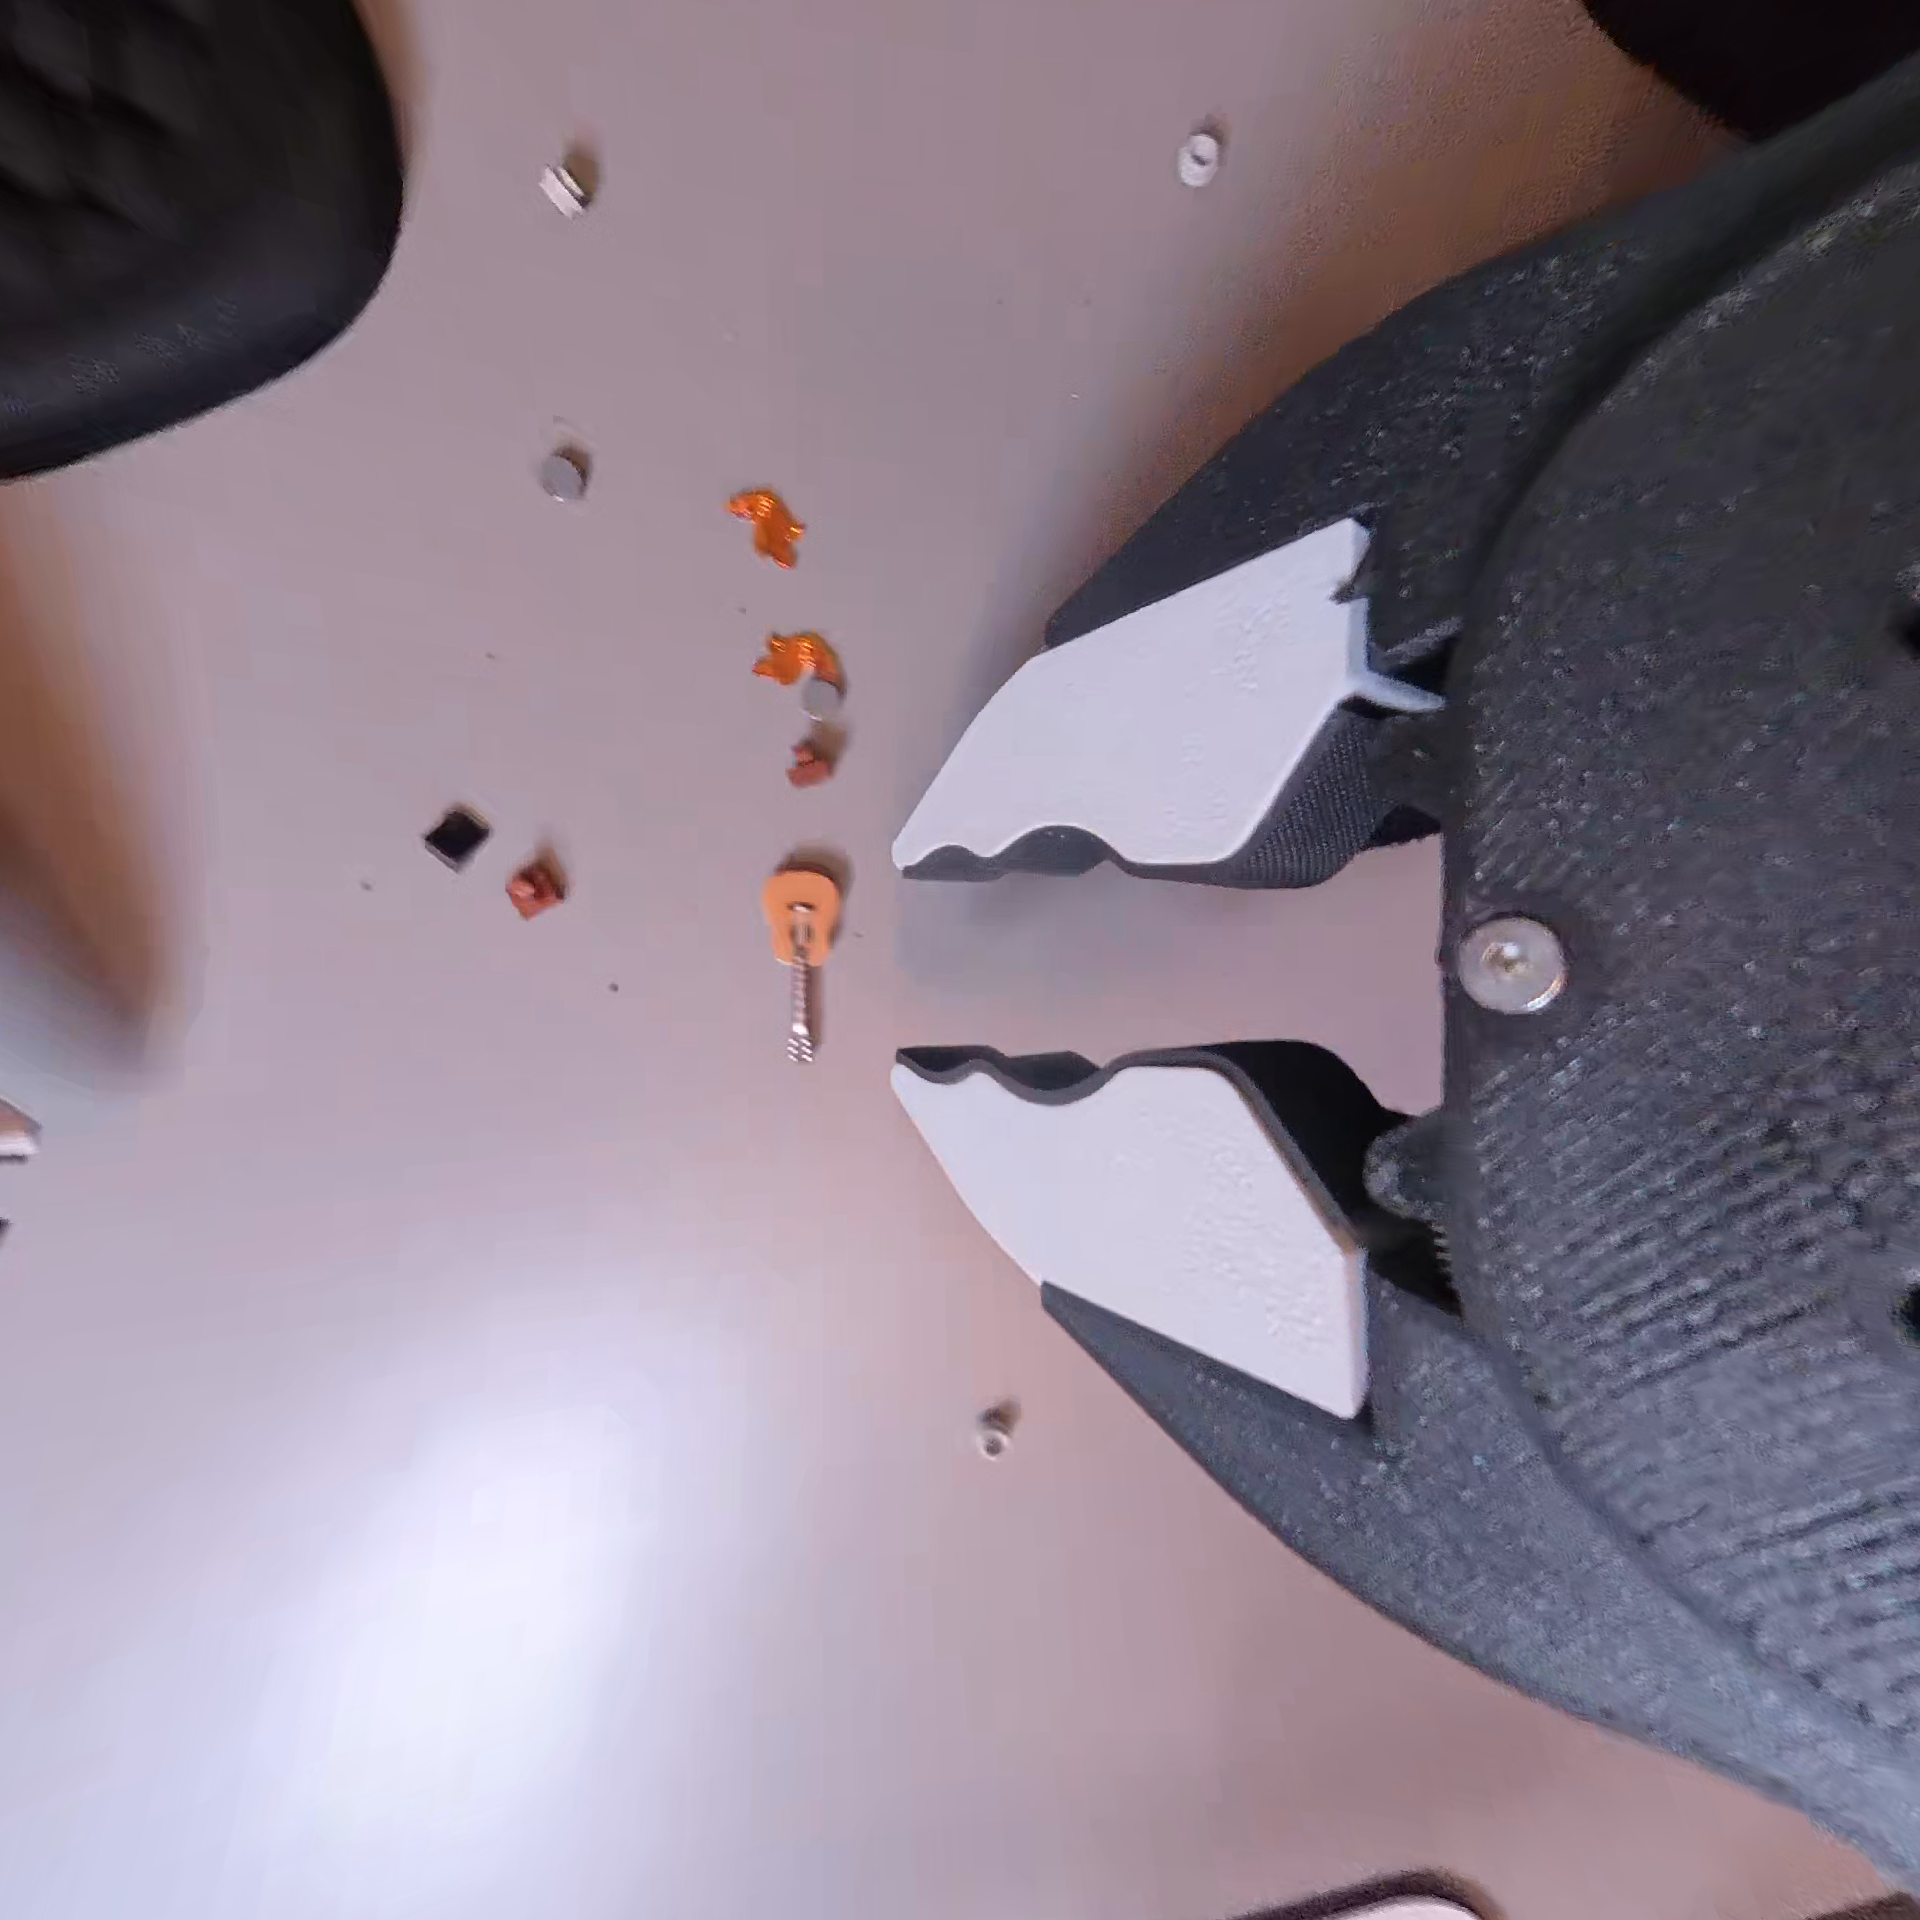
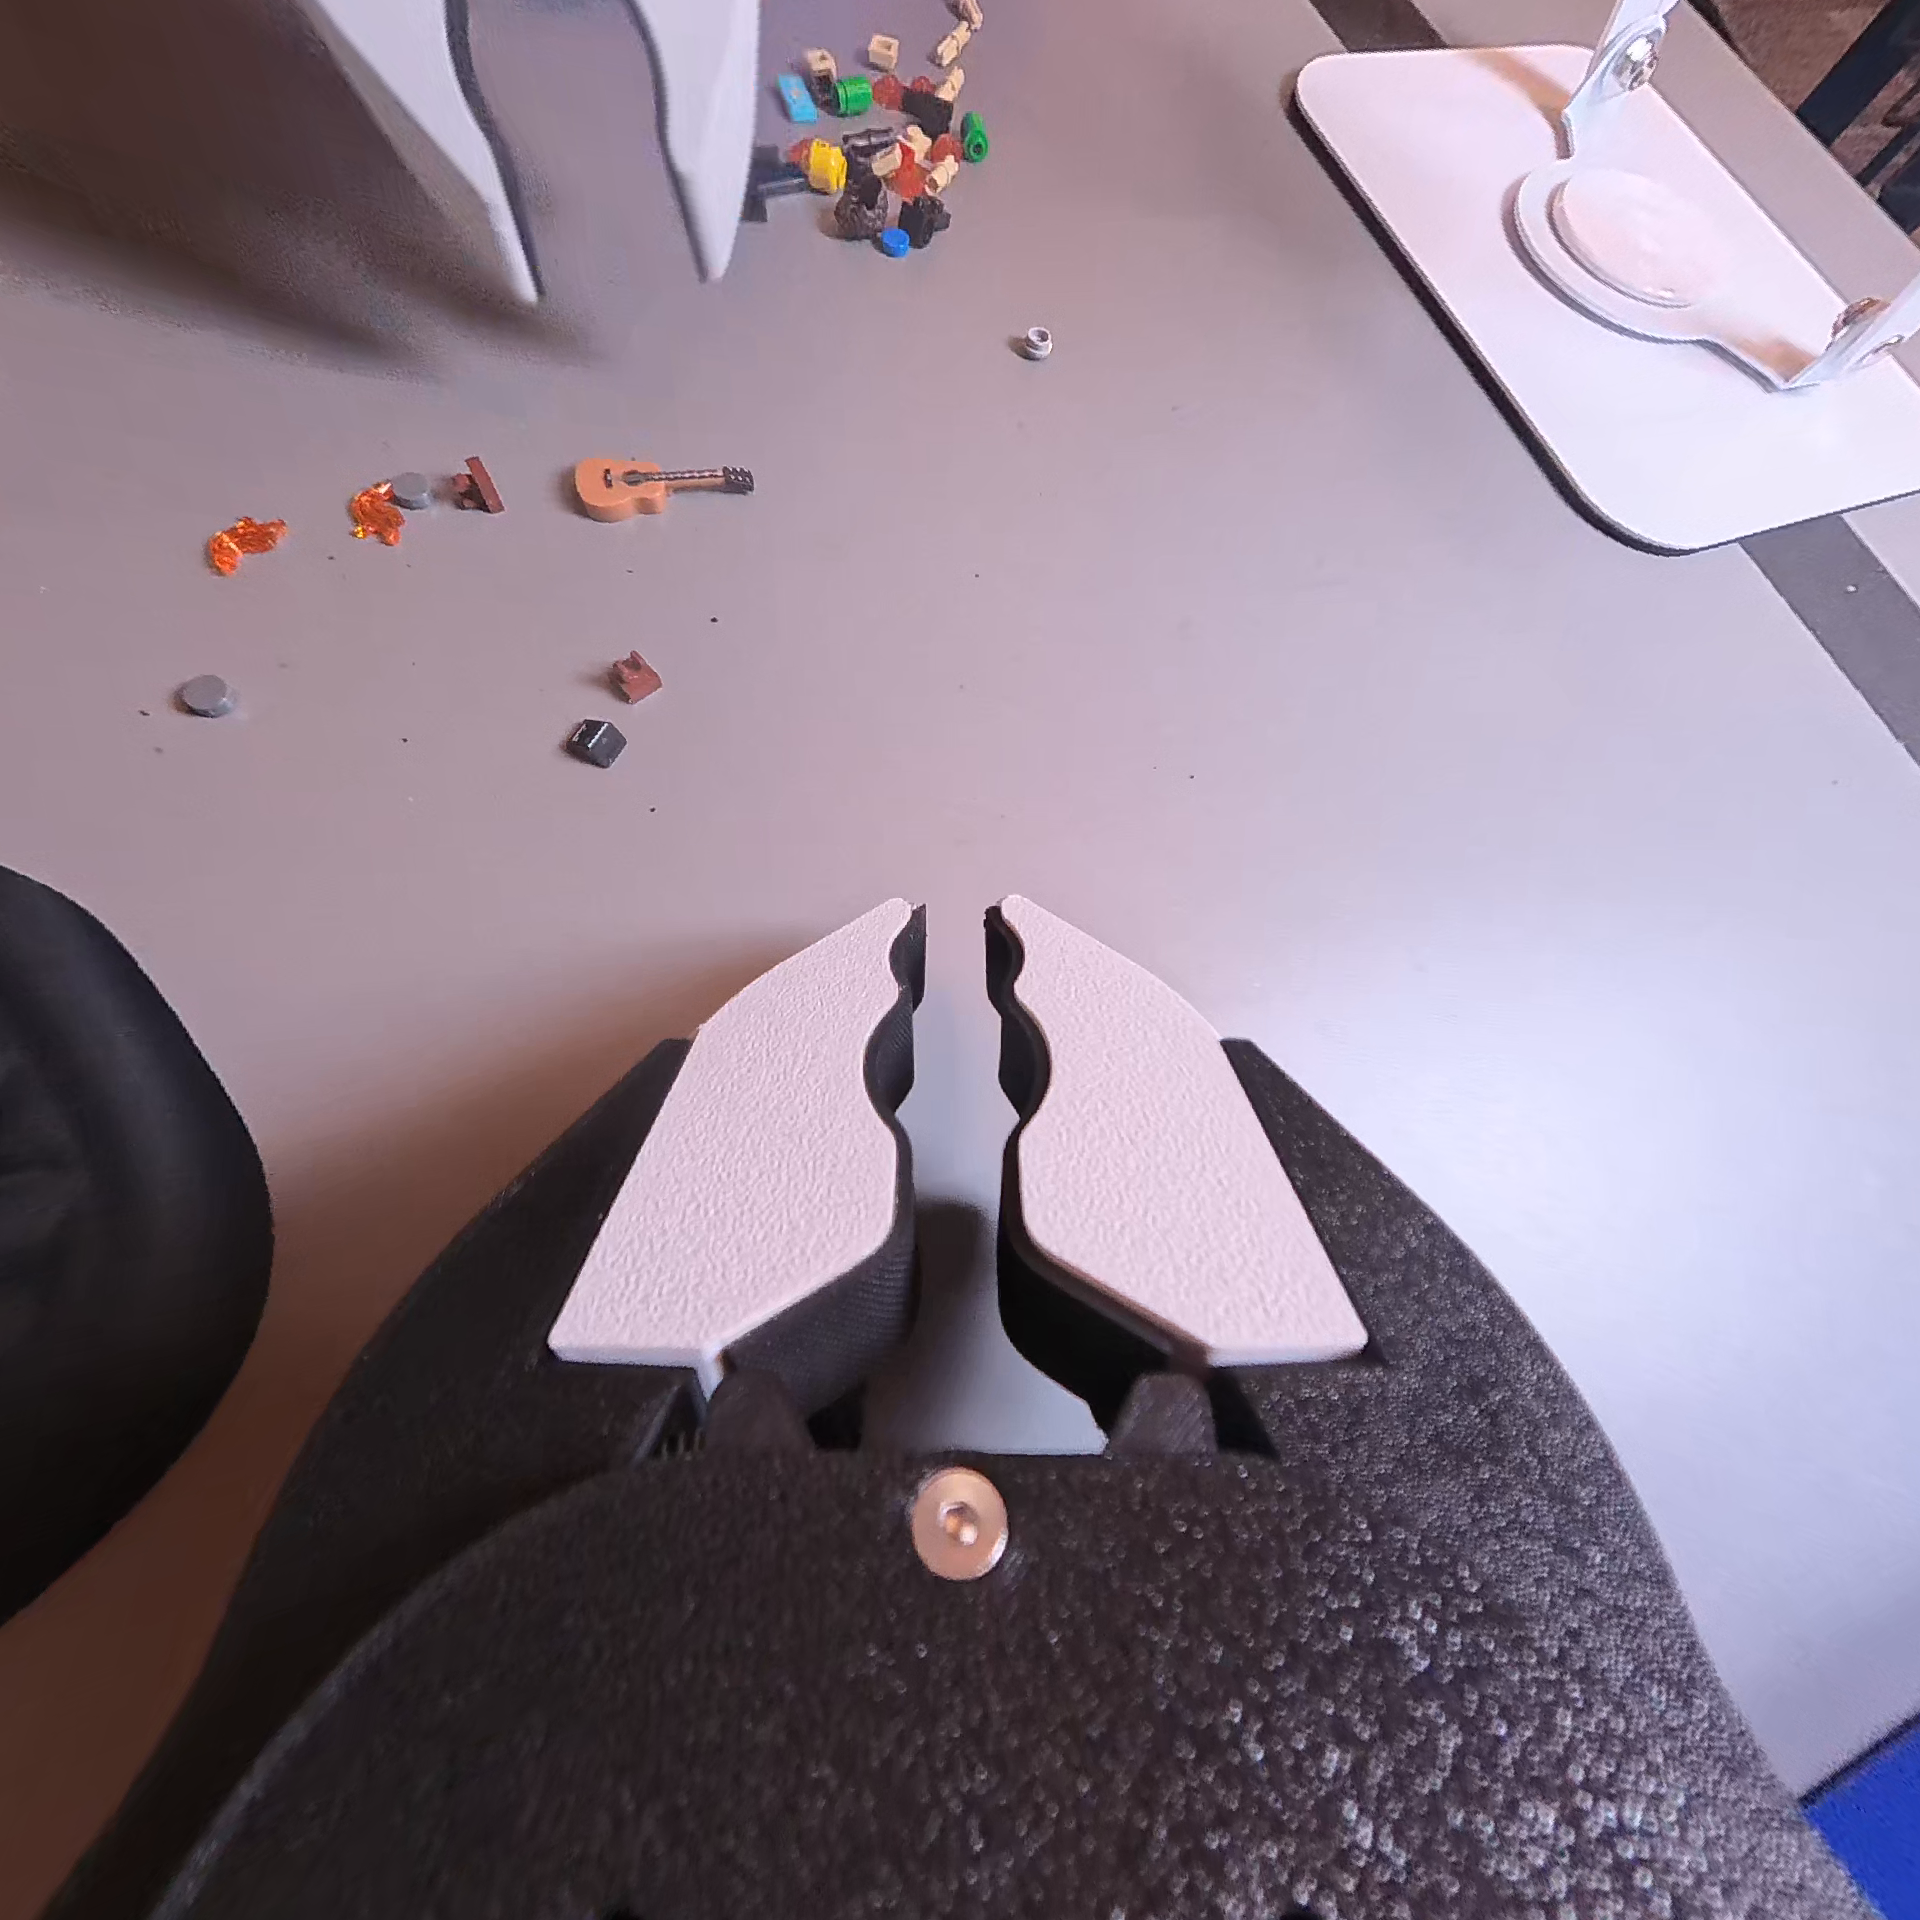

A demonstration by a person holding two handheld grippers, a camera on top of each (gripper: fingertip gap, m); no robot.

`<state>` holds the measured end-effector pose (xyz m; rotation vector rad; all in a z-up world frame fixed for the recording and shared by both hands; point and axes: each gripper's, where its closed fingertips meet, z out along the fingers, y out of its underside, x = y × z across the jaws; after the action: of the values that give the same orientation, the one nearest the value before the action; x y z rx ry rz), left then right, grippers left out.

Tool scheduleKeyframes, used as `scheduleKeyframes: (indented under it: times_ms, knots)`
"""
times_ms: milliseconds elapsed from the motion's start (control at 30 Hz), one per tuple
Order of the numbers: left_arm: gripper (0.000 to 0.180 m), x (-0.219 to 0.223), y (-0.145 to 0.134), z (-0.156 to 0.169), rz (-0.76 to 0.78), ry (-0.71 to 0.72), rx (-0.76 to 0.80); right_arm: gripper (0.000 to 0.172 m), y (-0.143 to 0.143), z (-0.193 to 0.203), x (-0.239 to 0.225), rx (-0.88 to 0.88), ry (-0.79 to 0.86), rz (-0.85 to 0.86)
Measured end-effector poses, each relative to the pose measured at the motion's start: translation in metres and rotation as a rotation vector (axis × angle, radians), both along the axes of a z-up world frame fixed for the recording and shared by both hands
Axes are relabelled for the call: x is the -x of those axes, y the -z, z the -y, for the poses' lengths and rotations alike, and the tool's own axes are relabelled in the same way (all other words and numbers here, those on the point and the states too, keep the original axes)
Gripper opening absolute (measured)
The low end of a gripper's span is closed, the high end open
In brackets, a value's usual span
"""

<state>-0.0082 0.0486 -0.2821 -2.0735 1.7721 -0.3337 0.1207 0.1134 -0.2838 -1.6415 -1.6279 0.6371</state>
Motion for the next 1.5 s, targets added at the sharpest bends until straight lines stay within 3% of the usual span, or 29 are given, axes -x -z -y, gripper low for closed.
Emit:
scheduleKeyframes:
  times_ms: [67,333,567,600,833,900,1000,1067,1133,1267,1367,1500]
  knots:
    - [0.026,-0.009,0.009,0.002,-0.001,0.008,-0.003,0.011,0.001,0.000,0.000,0.002,0.001,0.000]
    - [0.041,-0.020,0.024,-0.003,0.017,0.012,0.013,0.011,0.001,0.000,0.000,0.001,-0.002,0.003]
    - [0.033,-0.023,0.024,-0.004,0.034,-0.005,0.019,0.011,0.002,0.001,0.000,0.000,-0.003,0.008]
    - [0.020,-0.022,0.024,-0.003,0.029,0.008,0.008,0.011,0.002,0.001,0.000,0.001,-0.003,0.009]
    - [0.020,-0.011,0.020,0.005,0.021,0.003,-0.016,0.011,0.004,0.002,0.000,0.003,-0.005,0.015]
    - [0.020,-0.004,0.008,0.006,0.016,-0.006,-0.056,0.011,0.005,0.002,0.000,0.003,-0.005,0.016]
    - [0.020,0.029,-0.040,0.005,-0.010,-0.070,-0.189,0.011,0.003,0.000,-0.001,0.001,0.002,0.011]
    - [0.020,0.075,-0.077,0.002,-0.050,-0.205,-0.242,0.011,0.000,0.001,0.000,0.008,0.000,-0.003]
    - [0.020,0.134,-0.095,0.007,-0.128,-0.370,-0.221,0.011,-0.007,0.006,0.003,0.024,-0.023,-0.038]
    - [0.028,0.218,-0.073,0.029,-0.223,-0.581,-0.090,0.014,-0.017,0.030,0.015,0.053,-0.113,-0.076]
    - [0.047,0.235,-0.048,0.041,-0.239,-0.634,-0.056,0.019,-0.009,0.049,0.028,0.059,-0.164,-0.004]
    - [0.053,0.228,-0.054,0.043,-0.203,-0.631,-0.147,0.021,0.009,0.061,0.046,0.071,-0.219,0.156]
